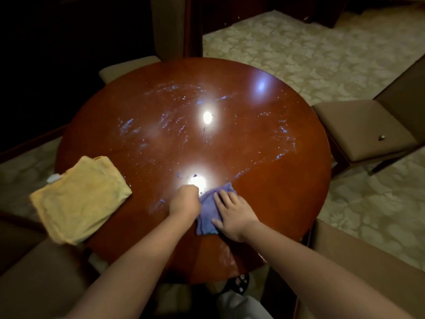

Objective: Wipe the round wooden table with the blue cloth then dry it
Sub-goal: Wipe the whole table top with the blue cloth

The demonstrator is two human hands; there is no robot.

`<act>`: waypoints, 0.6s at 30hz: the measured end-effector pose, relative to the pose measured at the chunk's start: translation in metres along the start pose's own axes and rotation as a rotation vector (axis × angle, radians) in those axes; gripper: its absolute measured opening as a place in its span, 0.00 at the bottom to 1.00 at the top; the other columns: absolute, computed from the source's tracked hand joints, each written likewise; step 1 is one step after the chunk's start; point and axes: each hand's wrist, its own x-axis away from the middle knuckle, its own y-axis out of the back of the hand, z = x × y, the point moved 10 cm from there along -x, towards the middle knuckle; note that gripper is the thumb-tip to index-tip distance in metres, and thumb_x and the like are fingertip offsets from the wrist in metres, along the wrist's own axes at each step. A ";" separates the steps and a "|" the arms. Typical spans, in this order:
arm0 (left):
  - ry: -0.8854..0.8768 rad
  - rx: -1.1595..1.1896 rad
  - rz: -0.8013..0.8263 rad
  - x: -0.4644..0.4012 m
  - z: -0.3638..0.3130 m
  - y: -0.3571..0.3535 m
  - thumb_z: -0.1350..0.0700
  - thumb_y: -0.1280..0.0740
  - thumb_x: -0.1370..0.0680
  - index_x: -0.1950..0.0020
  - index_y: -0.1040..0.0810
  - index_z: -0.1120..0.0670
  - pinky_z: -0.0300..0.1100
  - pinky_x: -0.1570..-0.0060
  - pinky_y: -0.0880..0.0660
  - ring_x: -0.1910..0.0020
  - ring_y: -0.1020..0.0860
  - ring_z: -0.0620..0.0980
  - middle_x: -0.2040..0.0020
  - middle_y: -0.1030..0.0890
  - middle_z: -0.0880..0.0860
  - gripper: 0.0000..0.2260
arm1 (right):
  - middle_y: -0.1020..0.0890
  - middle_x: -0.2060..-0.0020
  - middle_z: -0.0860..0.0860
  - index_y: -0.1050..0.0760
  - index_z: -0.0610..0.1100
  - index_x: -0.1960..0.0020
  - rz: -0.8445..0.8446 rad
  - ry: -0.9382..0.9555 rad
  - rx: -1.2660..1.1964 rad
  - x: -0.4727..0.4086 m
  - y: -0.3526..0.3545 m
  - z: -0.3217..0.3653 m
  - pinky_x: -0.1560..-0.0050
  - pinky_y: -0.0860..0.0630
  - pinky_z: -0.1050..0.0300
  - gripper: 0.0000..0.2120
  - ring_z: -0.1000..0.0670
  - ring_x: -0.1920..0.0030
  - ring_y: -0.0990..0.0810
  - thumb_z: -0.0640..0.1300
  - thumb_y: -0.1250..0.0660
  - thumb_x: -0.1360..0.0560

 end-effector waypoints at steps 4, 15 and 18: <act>-0.008 -0.036 -0.004 0.002 0.003 0.008 0.60 0.39 0.21 0.45 0.22 0.61 0.48 0.47 0.26 0.42 0.23 0.60 0.43 0.21 0.61 0.09 | 0.45 0.24 0.38 0.50 0.36 0.23 -0.042 -0.019 -0.007 -0.002 0.006 0.015 0.28 0.42 0.47 0.32 0.39 0.25 0.43 0.56 0.52 0.19; 0.039 -0.080 -0.055 -0.010 0.029 0.007 0.61 0.43 0.19 0.43 0.23 0.58 0.47 0.48 0.25 0.43 0.22 0.59 0.43 0.21 0.59 0.10 | 0.54 0.22 0.44 0.59 0.41 0.22 -0.022 0.019 -0.013 -0.033 0.011 0.029 0.26 0.52 0.49 0.34 0.43 0.24 0.53 0.60 0.56 0.19; 0.036 -0.128 0.004 0.002 0.028 -0.003 0.61 0.43 0.19 0.41 0.22 0.58 0.47 0.46 0.25 0.41 0.22 0.58 0.42 0.21 0.58 0.12 | 0.46 0.23 0.42 0.51 0.38 0.22 -0.070 0.051 0.007 -0.016 0.003 0.041 0.27 0.46 0.50 0.39 0.42 0.25 0.45 0.61 0.65 0.25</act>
